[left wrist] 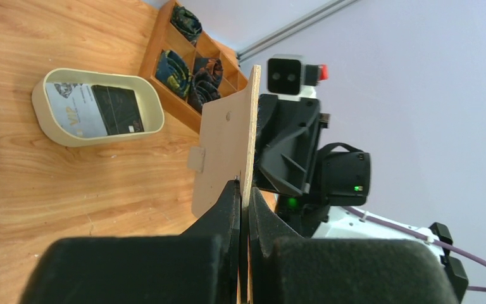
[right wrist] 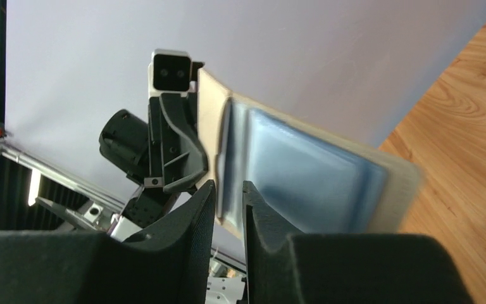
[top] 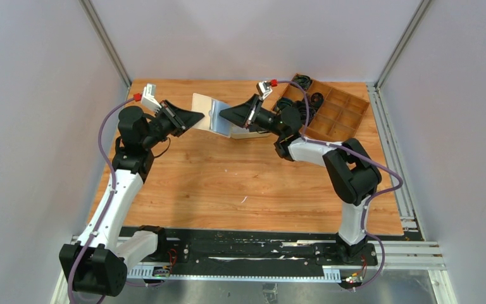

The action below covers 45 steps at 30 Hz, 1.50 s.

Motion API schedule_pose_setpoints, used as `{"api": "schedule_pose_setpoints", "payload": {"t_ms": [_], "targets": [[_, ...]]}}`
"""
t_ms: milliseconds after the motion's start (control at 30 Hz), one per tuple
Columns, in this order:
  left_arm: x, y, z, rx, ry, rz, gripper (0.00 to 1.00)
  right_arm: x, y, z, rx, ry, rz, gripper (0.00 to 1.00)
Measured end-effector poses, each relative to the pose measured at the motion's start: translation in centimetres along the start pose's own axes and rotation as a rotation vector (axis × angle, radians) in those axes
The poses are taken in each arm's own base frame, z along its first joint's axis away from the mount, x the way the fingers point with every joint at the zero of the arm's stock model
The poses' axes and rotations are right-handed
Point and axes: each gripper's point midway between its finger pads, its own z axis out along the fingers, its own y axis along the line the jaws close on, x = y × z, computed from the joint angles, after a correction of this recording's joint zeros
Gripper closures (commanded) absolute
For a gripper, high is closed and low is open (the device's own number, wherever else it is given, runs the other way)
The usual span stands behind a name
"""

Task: Take the credit cards out of the card holder

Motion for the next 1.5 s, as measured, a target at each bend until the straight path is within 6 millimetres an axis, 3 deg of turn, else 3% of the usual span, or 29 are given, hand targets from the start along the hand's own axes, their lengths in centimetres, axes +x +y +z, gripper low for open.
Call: {"api": "schedule_pose_setpoints", "payload": {"t_ms": [200, 267, 600, 967, 1033, 1233, 1367, 1400, 1500], "targets": [[0.0, 0.0, 0.0, 0.0, 0.0, -0.001, 1.0, 1.5, 3.8, 2.1, -0.069, 0.065, -0.057, 0.73], [0.0, 0.0, 0.0, 0.0, 0.0, -0.003, 1.0, 1.6, 4.1, 2.3, -0.082, 0.072, -0.052, 0.73], [-0.1, 0.1, 0.0, -0.003, -0.005, -0.004, 1.0, 2.6, 1.0, 2.7, -0.043, 0.091, 0.015, 0.71], [-0.2, 0.1, 0.0, -0.004, -0.006, -0.005, 1.0, 2.3, 1.9, 3.3, -0.07, 0.093, 0.006, 0.72], [-0.2, 0.1, 0.0, -0.004, -0.006, -0.005, 1.0, 2.4, 1.9, 3.4, -0.073, 0.094, 0.009, 0.75], [-0.2, 0.1, 0.0, -0.005, -0.006, -0.004, 1.0, 2.5, 1.3, 3.6, -0.077, 0.095, 0.037, 1.0], [-0.2, 0.1, 0.0, -0.006, -0.008, -0.005, 1.0, 2.5, 1.6, 3.6, -0.092, 0.094, 0.044, 1.0], [-0.2, 0.1, 0.0, -0.005, -0.007, -0.005, 0.98, 2.5, 1.6, 3.6, -0.093, 0.093, 0.045, 1.0], [-0.2, 0.1, 0.0, -0.005, -0.008, -0.005, 0.76, 2.5, 1.6, 3.6, -0.094, 0.093, 0.05, 1.0]]}}
